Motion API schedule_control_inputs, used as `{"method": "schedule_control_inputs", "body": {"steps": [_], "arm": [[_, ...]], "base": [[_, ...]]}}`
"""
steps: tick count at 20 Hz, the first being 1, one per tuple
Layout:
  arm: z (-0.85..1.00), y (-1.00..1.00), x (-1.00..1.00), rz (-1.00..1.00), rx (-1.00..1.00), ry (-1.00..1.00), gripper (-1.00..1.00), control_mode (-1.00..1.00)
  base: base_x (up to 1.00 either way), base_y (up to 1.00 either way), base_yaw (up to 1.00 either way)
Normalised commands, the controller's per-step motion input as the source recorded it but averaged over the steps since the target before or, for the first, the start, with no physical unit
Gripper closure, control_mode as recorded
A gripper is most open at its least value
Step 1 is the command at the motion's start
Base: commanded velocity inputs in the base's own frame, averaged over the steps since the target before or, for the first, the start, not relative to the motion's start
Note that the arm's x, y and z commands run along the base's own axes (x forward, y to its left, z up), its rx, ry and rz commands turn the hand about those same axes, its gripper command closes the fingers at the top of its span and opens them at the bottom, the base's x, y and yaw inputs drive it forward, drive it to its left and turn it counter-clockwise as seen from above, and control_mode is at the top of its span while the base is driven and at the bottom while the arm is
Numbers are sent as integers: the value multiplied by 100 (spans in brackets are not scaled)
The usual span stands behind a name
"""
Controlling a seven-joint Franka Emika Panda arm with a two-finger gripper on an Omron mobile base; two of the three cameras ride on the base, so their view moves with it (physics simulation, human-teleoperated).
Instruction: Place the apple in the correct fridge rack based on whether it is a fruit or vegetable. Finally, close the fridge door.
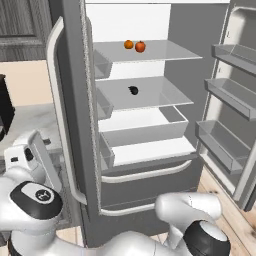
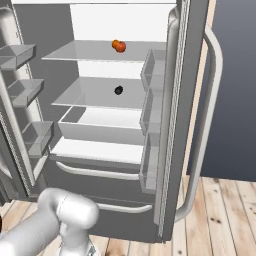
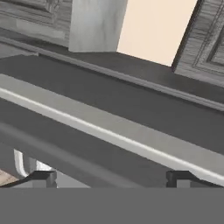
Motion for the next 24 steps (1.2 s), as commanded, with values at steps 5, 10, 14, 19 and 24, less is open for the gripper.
{"method": "schedule_control_inputs", "body": {"steps": [5, 10, 14, 19, 24], "arm": [[-27, 56, 57, -8, -18, 0, -100, -100], [-36, 36, 60, -12, -14, 0, -100, -100], [-37, 5, 64, -15, -6, 0, -100, -100], [-30, -16, 52, -14, 0, 0, -100, -100], [-17, -32, 50, -14, 0, -2, -100, -100]], "base": [[0, 0, 0], [0, 0, 0], [0, 0, 0], [0, 0, 0], [0, 0, 0]]}}
